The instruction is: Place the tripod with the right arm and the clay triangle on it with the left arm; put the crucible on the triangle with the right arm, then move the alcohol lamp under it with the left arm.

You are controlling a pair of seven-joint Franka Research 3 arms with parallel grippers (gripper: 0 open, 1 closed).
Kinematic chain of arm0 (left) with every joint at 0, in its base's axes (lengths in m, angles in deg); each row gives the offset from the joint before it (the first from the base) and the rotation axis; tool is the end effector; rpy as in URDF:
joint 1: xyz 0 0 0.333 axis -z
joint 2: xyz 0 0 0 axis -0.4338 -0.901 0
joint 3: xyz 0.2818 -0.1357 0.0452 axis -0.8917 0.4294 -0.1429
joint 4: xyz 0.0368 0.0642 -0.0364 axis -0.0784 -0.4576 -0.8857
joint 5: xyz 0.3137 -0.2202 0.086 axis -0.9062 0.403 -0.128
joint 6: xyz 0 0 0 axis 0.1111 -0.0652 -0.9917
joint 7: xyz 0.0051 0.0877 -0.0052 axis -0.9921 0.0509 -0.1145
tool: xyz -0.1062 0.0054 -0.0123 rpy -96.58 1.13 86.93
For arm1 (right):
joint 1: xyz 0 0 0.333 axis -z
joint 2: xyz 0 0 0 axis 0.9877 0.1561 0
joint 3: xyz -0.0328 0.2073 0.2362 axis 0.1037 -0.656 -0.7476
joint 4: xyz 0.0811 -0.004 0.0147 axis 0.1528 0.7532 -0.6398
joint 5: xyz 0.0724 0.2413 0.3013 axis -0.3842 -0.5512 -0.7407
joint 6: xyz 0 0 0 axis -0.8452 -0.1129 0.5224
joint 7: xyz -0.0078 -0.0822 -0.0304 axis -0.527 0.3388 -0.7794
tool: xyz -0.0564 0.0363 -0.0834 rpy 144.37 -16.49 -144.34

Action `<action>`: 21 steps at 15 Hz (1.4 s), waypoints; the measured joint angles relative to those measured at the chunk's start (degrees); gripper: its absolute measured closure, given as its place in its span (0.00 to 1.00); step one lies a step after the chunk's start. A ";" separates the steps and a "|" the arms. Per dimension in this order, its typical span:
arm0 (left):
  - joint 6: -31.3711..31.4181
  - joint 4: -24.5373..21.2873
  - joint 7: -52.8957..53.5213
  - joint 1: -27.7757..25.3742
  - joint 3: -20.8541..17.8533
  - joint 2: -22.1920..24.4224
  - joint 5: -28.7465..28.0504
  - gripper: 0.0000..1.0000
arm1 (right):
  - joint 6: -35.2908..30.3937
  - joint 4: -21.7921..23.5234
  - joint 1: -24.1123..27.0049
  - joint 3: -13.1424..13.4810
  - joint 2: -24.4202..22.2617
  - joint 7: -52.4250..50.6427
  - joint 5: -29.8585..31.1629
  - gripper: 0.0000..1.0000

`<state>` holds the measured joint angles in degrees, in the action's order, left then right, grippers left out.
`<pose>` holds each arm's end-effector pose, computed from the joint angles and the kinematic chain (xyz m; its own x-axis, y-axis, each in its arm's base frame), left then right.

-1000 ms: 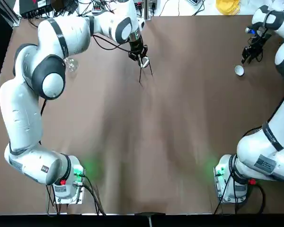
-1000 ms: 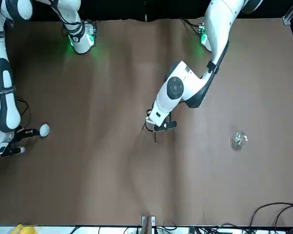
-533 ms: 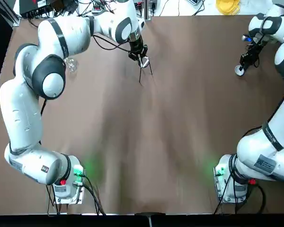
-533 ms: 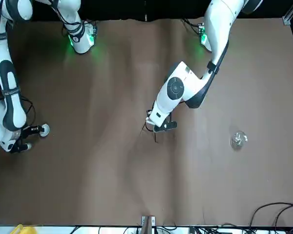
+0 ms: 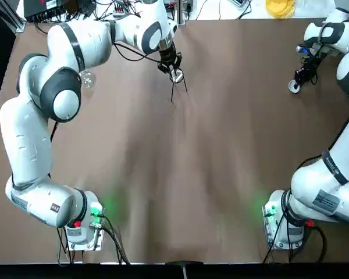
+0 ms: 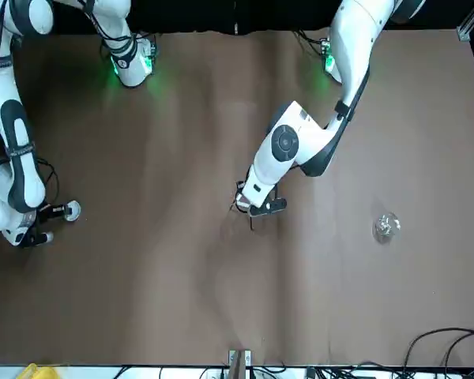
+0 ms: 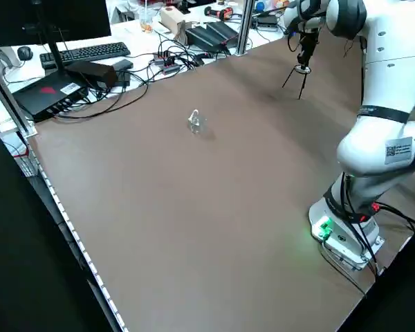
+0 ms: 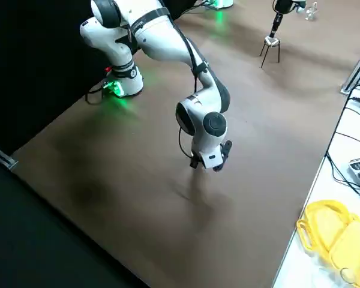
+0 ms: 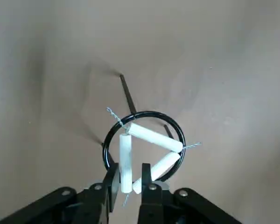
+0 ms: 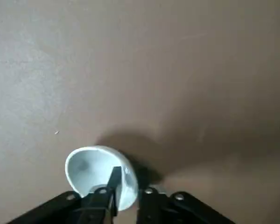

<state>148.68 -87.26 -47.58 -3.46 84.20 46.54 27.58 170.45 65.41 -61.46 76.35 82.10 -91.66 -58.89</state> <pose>0.5442 -0.4532 0.3154 0.9739 0.1927 -0.1201 0.2147 -0.9536 0.2110 0.6055 -0.2342 0.1791 0.9506 0.1680 -0.2610 0.1280 -0.9782 -0.1637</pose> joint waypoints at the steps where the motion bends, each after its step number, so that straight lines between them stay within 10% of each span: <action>1: 0.04 0.00 -0.01 0.08 -0.04 -0.05 0.00 0.73 | 0.29 0.00 0.00 0.00 0.07 0.00 0.00 0.80; 10: -5.87 2.10 0.54 -5.13 -0.65 4.41 -0.07 0.09 | -1.14 -1.14 -1.11 -2.86 -0.70 3.39 -2.31 0.94; 15: -19.76 1.89 14.27 -15.04 -0.91 9.52 -0.88 0.04 | -10.29 -3.70 -3.79 -8.64 -4.92 16.45 -6.21 0.94; 21: -23.75 -0.43 33.05 -25.57 -1.00 9.59 -7.85 0.02 | -12.39 -3.73 -9.40 -22.08 -10.67 46.81 -9.48 0.94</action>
<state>124.92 -87.69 -14.53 -29.03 83.20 56.14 19.73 158.05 61.67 -70.85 54.27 71.43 -44.85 -68.37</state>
